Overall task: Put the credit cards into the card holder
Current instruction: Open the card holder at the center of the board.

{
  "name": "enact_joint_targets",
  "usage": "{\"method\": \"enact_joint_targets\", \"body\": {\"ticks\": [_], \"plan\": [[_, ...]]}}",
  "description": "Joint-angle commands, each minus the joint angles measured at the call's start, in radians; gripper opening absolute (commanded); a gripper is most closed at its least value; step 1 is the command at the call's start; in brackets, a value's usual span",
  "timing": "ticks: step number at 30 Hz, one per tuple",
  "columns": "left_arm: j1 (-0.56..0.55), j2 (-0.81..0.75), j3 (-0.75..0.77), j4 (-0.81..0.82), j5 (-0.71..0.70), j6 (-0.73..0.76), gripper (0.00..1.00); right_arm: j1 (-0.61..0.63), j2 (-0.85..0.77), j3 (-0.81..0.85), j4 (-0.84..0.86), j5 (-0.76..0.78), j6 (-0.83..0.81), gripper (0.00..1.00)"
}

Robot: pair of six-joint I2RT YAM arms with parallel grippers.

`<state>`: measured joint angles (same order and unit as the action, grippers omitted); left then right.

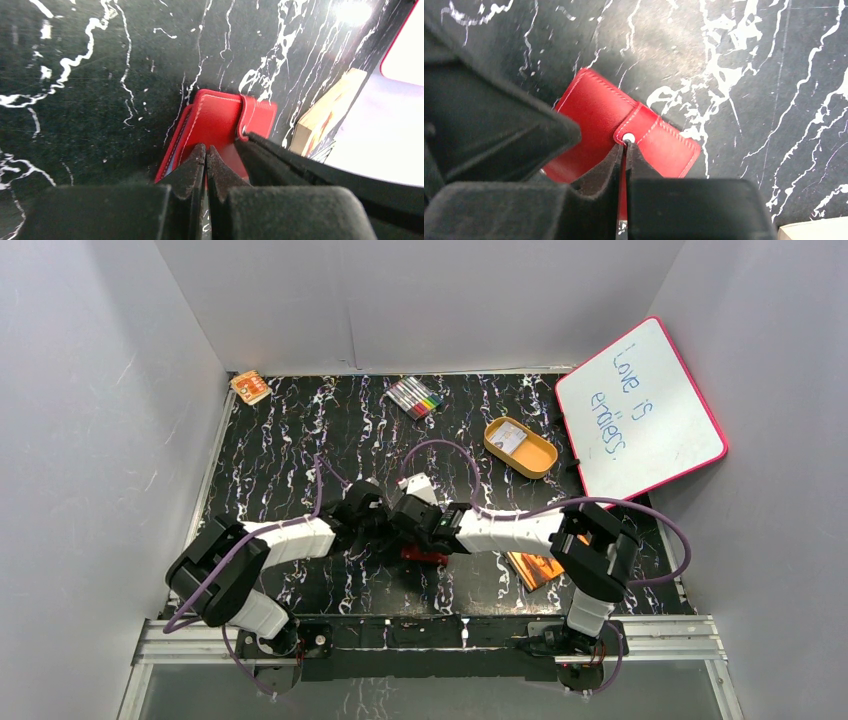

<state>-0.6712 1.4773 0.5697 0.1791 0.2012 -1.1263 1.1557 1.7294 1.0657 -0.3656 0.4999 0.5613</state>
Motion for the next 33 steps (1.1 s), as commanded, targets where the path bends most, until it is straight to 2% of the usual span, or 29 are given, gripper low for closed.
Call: {"method": "enact_joint_targets", "body": {"ticks": [1,4,14,22,29,30,33], "plan": [[-0.021,0.034,-0.036,-0.084,0.003,0.044,0.0,-0.027,0.012,-0.02,0.02,0.06,0.029,0.06],[-0.021,0.042,-0.036,-0.08,0.003,0.047,0.0,-0.027,-0.009,-0.026,0.018,0.061,0.032,0.0],[-0.021,0.081,-0.027,-0.077,0.006,0.067,0.0,-0.027,-0.087,-0.037,0.006,0.105,0.042,0.0],[-0.021,0.174,-0.027,-0.056,0.028,0.111,0.0,-0.044,-0.165,-0.025,-0.025,0.172,0.052,0.0],[-0.021,0.072,0.016,-0.118,0.023,0.137,0.0,-0.122,-0.239,-0.069,-0.06,0.122,0.076,0.0],[-0.02,0.057,0.03,-0.129,0.025,0.14,0.02,-0.123,-0.257,-0.077,-0.067,0.112,0.08,0.0],[-0.021,0.009,0.05,-0.15,0.035,0.145,0.17,-0.123,-0.329,-0.109,-0.085,0.075,0.095,0.0]]}}
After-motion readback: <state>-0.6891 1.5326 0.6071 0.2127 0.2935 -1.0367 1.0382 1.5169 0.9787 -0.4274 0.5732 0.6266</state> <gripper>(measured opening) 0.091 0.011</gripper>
